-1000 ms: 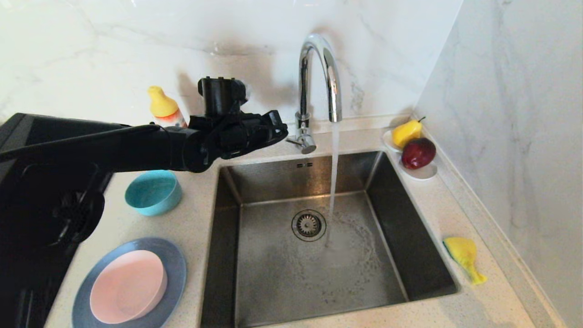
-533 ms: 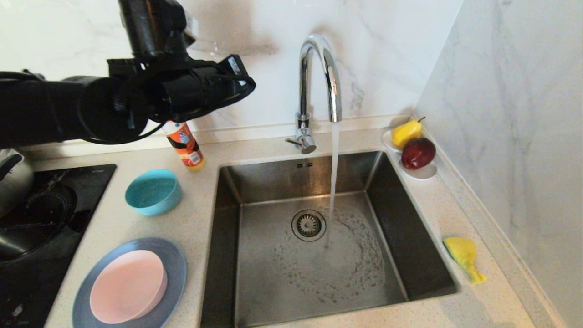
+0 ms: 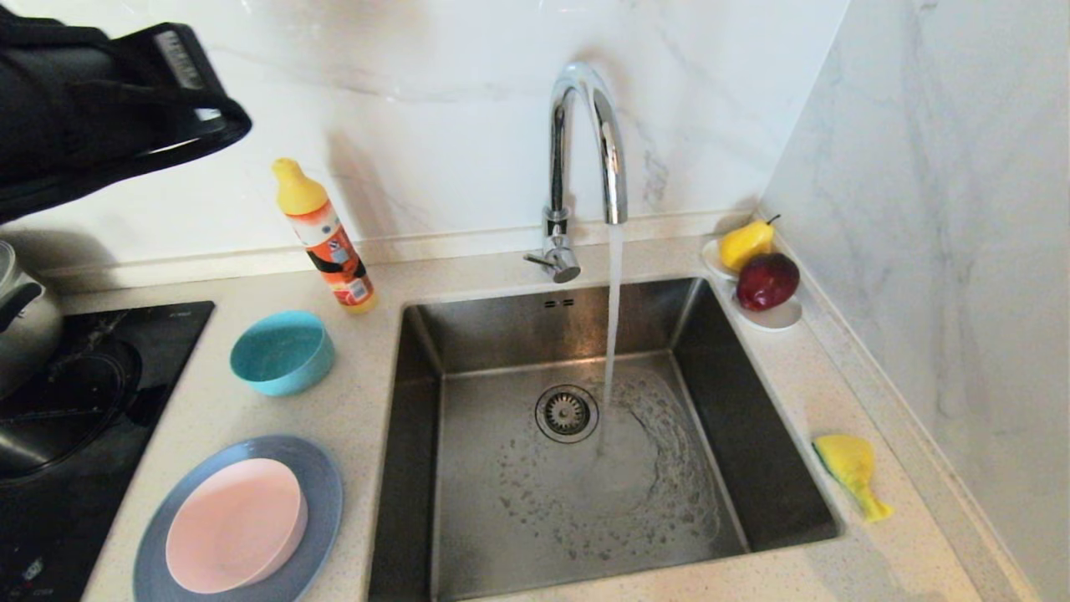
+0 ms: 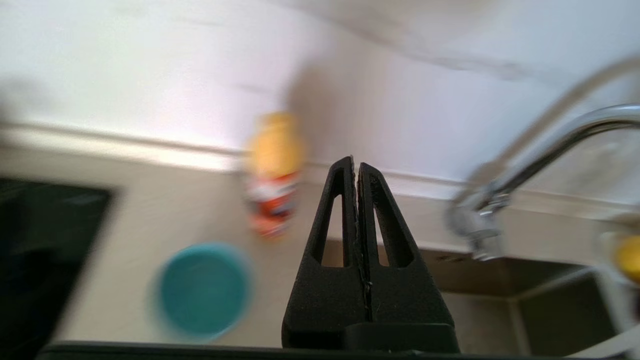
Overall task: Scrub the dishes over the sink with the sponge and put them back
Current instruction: Pick up a bowl and the sponge
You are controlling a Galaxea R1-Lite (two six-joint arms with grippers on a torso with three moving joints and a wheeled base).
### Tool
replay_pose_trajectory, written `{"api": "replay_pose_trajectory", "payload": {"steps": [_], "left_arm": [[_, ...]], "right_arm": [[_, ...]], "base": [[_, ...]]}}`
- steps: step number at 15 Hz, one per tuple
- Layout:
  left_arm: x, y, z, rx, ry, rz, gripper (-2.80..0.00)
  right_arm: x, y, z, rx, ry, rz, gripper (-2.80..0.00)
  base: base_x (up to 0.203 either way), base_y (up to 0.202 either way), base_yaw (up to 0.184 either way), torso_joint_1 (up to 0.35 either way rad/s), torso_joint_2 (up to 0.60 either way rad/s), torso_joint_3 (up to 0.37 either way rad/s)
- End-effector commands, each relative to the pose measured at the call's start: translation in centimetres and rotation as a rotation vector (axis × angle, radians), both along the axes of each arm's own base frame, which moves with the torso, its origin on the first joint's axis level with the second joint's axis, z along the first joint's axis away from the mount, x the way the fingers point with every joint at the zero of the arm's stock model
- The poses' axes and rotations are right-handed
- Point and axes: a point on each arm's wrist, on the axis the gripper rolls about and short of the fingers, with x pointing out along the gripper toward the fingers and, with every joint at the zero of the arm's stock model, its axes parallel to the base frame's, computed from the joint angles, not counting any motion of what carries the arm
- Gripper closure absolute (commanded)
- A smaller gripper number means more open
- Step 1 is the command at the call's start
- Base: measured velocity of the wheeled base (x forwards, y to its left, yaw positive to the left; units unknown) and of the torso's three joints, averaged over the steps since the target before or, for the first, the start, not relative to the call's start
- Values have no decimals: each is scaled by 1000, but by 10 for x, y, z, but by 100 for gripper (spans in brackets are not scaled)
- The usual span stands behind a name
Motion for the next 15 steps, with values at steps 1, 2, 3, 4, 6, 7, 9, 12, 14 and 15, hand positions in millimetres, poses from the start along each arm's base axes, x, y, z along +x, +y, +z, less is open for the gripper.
{"api": "replay_pose_trajectory", "payload": {"steps": [1, 2, 3, 4, 6, 7, 9, 12, 14, 15], "left_arm": [[-73, 36, -4, -34, -82, 63, 0], [-94, 47, -16, -34, -89, 97, 0], [-115, 58, -29, -35, -99, 135, 0], [-134, 68, -42, -35, -110, 181, 0], [-172, 87, -66, -38, -151, 317, 0], [-189, 92, -80, -40, -172, 373, 0], [-220, 97, -114, -30, -203, 456, 0], [-225, 97, -177, 31, -131, 522, 0], [-216, 96, -204, 38, -101, 545, 0], [-215, 96, -209, 42, -93, 556, 0]], "right_arm": [[0, 0, 0, 1, 1, 0, 0], [0, 0, 0, 0, -1, 0, 0], [0, 0, 0, 0, 0, 1, 0], [0, 0, 0, 0, -1, 0, 0], [0, 0, 0, 1, 1, 0, 0], [0, 0, 0, 0, 0, 0, 0], [0, 0, 0, 0, 0, 0, 0], [0, 0, 0, 0, 0, 0, 0], [0, 0, 0, 0, 0, 0, 0], [0, 0, 0, 0, 0, 0, 0]], "base": [[0, 0, 0, 0, 0, 0], [0, 0, 0, 0, 0, 0], [0, 0, 0, 0, 0, 0], [0, 0, 0, 0, 0, 0], [0, 0, 0, 0, 0, 0], [0, 0, 0, 0, 0, 0], [0, 0, 0, 0, 0, 0], [0, 0, 0, 0, 0, 0], [0, 0, 0, 0, 0, 0], [0, 0, 0, 0, 0, 0]]}}
